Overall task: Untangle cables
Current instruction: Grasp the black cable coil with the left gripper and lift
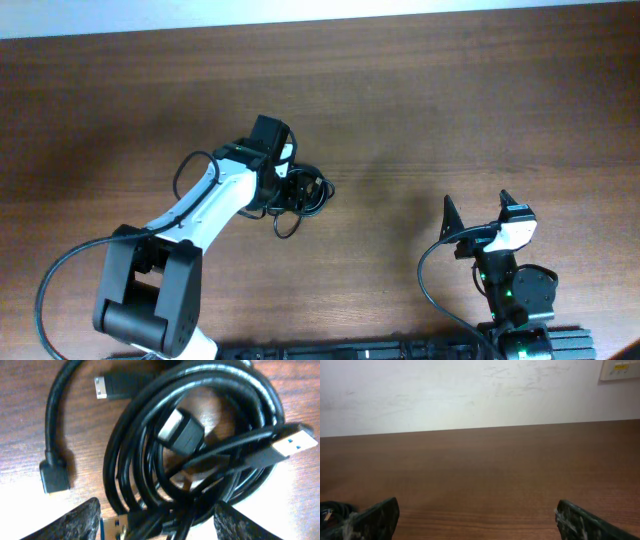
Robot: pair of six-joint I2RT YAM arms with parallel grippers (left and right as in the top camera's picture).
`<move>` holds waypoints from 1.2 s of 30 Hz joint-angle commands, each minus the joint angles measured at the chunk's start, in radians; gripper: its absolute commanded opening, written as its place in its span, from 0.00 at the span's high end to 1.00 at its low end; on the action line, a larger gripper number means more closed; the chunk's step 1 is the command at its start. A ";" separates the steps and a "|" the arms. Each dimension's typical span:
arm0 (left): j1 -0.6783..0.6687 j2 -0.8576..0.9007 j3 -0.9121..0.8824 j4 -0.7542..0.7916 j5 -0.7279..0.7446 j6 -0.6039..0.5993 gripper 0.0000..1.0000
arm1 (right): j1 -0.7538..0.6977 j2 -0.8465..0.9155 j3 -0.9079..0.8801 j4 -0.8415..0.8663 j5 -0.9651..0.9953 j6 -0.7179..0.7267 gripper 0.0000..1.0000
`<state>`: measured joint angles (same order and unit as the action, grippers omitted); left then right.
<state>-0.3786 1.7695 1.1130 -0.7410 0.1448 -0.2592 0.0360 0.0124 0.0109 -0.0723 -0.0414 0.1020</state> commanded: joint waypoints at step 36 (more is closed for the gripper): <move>0.000 -0.201 0.006 0.106 0.262 0.322 1.00 | -0.004 -0.008 -0.003 -0.007 0.009 0.003 0.02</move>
<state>-0.3779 1.7260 1.1126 -0.6437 0.2985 -0.1204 0.0360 0.0124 0.0109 -0.0723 -0.0414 0.1017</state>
